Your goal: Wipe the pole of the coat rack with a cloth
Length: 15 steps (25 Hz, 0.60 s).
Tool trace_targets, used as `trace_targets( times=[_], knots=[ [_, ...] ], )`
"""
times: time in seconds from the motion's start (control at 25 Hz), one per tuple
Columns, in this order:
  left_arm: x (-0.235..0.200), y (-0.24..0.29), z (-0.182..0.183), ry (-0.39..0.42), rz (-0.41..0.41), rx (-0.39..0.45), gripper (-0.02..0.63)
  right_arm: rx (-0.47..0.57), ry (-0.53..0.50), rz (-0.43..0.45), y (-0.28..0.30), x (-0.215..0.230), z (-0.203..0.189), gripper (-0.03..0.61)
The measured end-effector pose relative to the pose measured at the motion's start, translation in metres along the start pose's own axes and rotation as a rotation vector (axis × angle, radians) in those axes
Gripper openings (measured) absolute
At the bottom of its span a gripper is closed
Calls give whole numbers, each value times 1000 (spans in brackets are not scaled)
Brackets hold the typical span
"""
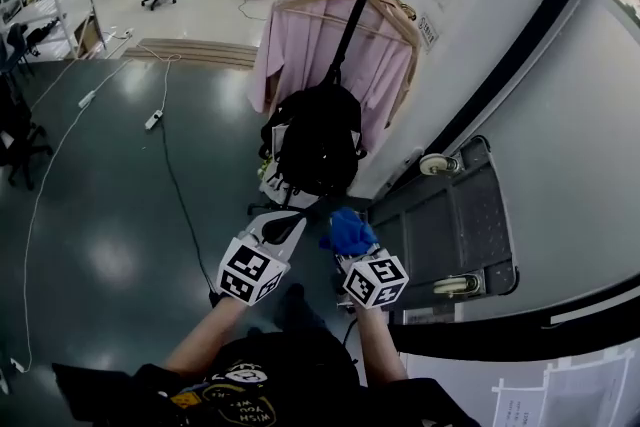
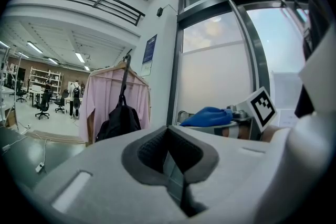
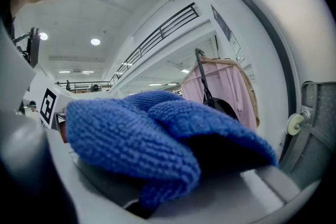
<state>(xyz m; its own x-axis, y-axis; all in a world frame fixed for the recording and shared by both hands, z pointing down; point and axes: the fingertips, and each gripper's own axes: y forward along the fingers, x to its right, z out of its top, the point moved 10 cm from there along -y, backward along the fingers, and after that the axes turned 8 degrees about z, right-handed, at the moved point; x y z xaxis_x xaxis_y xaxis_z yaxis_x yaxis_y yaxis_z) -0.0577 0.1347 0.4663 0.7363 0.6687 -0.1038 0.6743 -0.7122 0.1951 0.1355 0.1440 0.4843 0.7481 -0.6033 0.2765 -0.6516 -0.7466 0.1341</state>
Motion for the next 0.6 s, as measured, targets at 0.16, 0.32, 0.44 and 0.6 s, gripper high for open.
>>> trace_targets(
  times=[0.16,0.32,0.44,0.6],
  knots=[
    [-31,48,18,20,16,17,0,59,-43,110,50,46,41,14],
    [-60,108,49,36,43,48,0,115,-129,171,100,105,106,14],
    [-75,144,72,59,75,87,0,135,-181,218,142,147,155,12],
    [-88,177,80,40,128,128,0,160,-250,306,203,192,224,14]
  ],
)
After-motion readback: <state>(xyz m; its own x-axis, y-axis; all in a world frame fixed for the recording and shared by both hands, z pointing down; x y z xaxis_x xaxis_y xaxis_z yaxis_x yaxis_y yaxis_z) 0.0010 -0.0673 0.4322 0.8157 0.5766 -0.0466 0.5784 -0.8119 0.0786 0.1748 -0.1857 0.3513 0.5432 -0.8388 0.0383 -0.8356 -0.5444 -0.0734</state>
